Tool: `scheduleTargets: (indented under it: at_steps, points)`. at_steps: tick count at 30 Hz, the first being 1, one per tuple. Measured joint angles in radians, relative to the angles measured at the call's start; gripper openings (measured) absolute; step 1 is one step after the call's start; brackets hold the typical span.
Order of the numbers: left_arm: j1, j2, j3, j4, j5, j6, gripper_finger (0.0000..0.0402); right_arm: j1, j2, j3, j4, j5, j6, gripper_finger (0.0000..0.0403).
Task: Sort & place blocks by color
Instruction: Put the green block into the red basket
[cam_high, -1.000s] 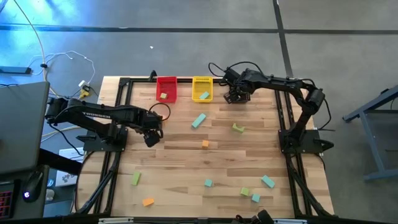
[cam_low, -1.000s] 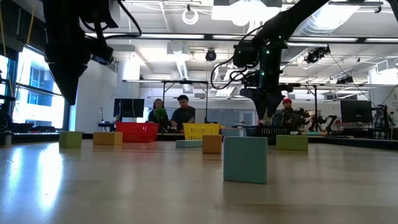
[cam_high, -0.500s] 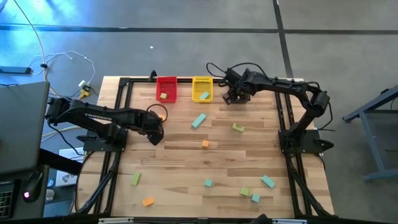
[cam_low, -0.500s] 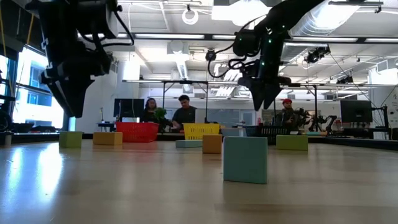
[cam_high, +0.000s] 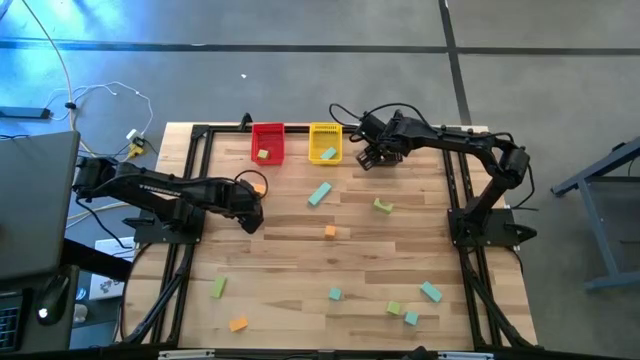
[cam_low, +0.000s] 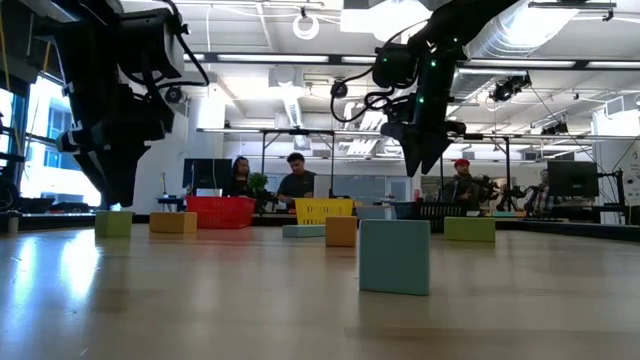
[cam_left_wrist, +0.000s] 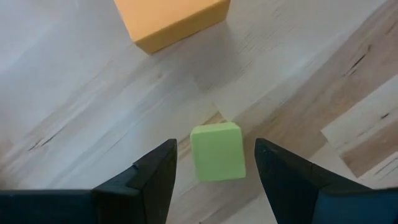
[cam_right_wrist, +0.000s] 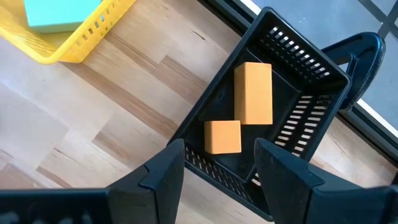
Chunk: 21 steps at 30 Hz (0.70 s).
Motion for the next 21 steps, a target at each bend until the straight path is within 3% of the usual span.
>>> scheduleTargets:
  at_steps: [11, 15, 21]
  points:
    - [0.0, 0.0, -0.092, 0.09, 0.014, 0.001, 0.0202, 0.0, 0.0, 0.0, 0.0, -0.002, 0.0, 0.0181]
    - [0.001, 0.0, -0.122, 0.152, -0.004, 0.067, 0.02, 0.0, 0.0, 0.0, 0.0, -0.024, 0.0, 0.0181]
    - [0.001, 0.0, -0.129, 0.208, -0.008, 0.148, 0.0163, 0.002, 0.0, 0.0, 0.0, -0.083, 0.001, 0.0181]
